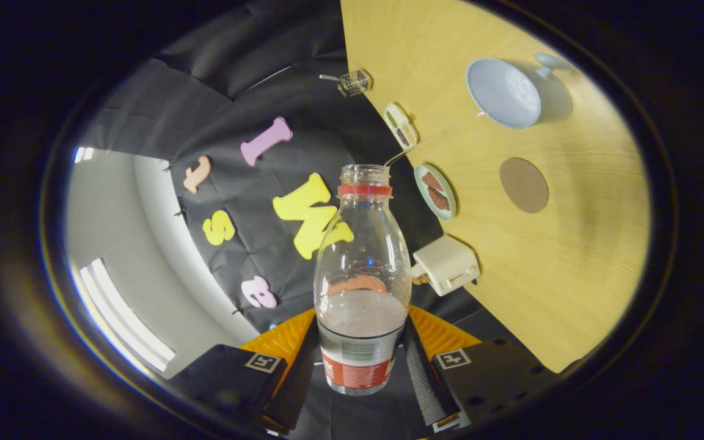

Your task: Take the bottle from table, then pour the juice into the cup, finally place the bottle on the coaster

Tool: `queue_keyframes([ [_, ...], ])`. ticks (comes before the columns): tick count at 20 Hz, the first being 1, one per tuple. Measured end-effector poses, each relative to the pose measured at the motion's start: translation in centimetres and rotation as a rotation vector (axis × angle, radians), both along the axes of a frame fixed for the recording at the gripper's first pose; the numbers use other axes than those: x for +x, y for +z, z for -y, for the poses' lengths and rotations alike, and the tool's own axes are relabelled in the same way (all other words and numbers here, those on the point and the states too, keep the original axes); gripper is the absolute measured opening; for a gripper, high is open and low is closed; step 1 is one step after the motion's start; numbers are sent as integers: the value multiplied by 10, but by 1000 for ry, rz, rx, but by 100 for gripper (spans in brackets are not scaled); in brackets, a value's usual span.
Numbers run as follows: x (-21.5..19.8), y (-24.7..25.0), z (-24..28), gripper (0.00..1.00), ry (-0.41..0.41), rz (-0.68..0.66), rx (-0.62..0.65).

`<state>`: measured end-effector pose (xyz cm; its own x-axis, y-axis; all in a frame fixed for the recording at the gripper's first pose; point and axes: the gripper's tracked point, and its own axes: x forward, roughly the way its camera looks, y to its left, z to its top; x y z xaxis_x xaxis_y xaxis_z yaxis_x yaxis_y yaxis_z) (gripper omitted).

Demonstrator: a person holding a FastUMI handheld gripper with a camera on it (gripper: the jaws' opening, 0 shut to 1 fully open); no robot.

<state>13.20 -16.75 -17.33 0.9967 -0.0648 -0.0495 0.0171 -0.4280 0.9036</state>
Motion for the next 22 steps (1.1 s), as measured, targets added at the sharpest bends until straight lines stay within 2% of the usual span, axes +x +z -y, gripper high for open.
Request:
queue_keyframes([
  [17,1,5,19,76,-24,9,34],
  [22,-1,6,18,77,-19,7,-49],
])
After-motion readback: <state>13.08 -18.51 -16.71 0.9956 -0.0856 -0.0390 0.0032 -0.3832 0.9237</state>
